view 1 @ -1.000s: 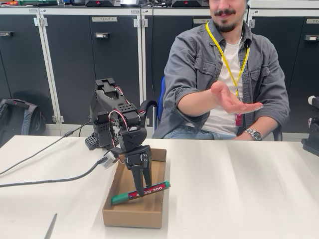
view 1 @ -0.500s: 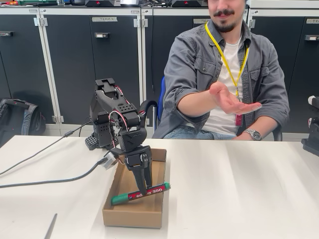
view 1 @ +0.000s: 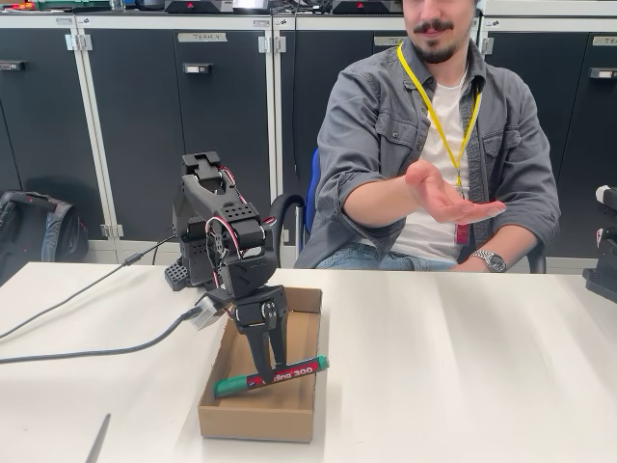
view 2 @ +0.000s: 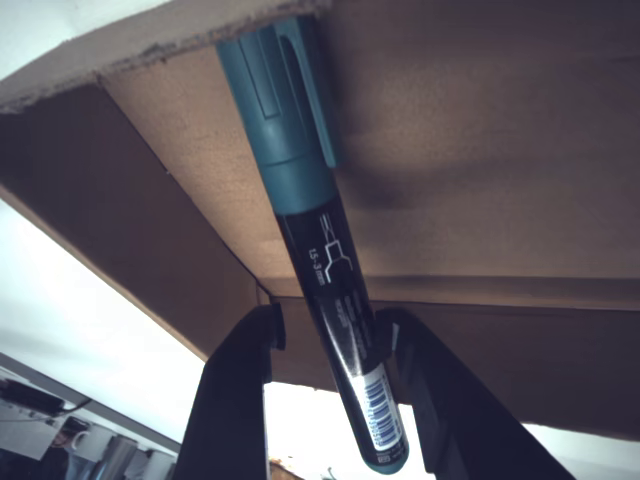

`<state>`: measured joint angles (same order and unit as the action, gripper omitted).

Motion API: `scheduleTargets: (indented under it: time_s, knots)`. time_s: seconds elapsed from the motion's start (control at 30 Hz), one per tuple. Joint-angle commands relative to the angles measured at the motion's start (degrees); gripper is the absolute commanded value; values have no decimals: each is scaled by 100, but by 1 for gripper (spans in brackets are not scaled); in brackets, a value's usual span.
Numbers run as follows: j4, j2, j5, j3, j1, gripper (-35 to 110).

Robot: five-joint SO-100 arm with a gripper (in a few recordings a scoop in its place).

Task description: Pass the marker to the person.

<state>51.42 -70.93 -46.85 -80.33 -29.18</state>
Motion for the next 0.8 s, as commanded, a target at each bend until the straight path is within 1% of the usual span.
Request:
scheduleTargets:
  time_s: [0.0, 0.3, 0.4, 0.53, 0.63, 0.77]
  knots:
    - [-123, -35, -9, 26, 105, 21]
    - [-185, 114, 44, 53, 211, 23]
    - [-229, 141, 114, 79, 220, 16]
    - [-413, 149, 352, 105, 229, 2]
    - [-501, 158, 466, 141, 237, -4]
    - [-475, 176, 413, 185, 220, -5]
